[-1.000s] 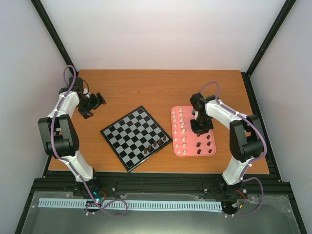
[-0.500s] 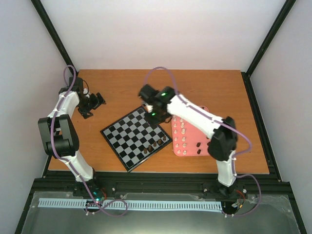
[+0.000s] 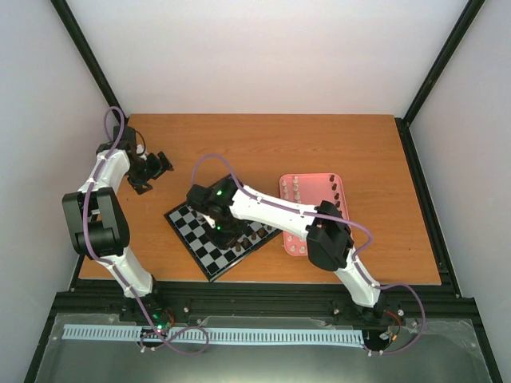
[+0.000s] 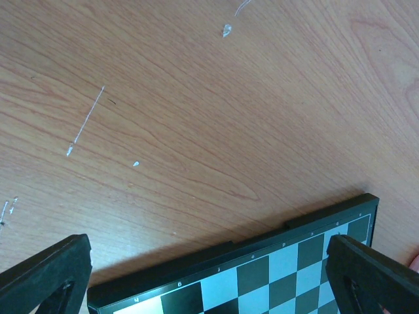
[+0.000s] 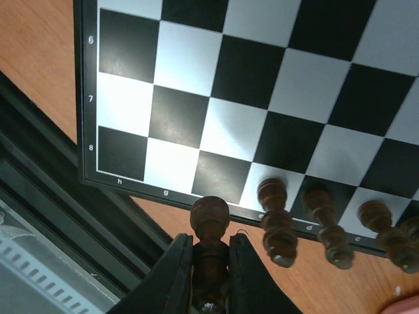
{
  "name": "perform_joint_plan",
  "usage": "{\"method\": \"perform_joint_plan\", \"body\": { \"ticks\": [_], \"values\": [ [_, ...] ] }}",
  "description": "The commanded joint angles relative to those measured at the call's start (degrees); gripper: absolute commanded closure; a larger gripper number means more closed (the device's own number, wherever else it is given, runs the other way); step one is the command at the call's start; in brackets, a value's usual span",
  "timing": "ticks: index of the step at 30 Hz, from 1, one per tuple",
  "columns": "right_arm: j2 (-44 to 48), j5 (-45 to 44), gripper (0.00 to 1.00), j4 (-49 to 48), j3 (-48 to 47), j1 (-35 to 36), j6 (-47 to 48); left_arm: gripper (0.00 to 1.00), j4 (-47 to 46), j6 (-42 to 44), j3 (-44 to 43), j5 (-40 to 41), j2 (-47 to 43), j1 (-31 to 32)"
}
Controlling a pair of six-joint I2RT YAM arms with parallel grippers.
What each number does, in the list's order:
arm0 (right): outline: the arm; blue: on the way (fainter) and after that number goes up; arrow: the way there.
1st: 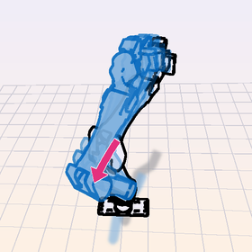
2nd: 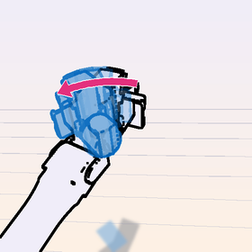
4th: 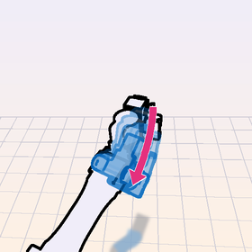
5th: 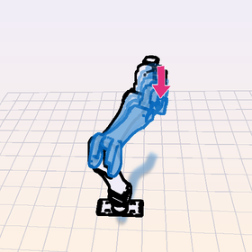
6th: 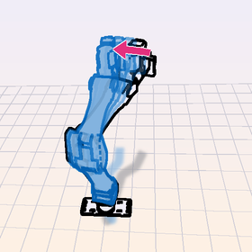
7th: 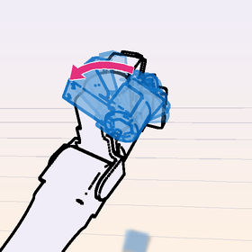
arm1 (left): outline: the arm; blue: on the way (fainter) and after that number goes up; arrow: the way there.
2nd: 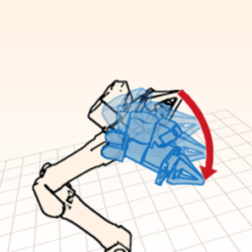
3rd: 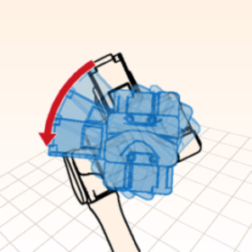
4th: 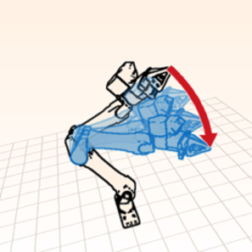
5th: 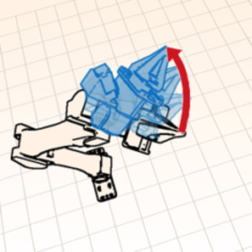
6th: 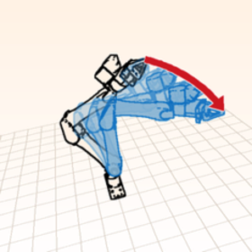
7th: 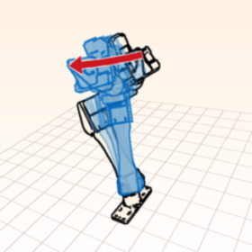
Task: Set up the chess pieces on the board
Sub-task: Place the chess piece on the chessboard.
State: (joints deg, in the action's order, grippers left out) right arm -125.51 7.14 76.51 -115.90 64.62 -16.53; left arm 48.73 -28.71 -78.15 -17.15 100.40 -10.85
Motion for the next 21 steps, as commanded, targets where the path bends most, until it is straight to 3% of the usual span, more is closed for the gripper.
{"method": "perform_joint_plan", "body": {
  "ticks": [1,21],
  "values": [
    [-1.6,1.5,0.95,1.8,-1.1,1.8,0.6,0.0,-1.1,0.3,-0.8,-0.2,-1.8,0.2],
    [-4.8,-0.8,0.94,0.0,2.0,2.4,-0.1,0.0,-1.8,0.2,0.4,-0.7,-3.3,0.1]
  ]
}}
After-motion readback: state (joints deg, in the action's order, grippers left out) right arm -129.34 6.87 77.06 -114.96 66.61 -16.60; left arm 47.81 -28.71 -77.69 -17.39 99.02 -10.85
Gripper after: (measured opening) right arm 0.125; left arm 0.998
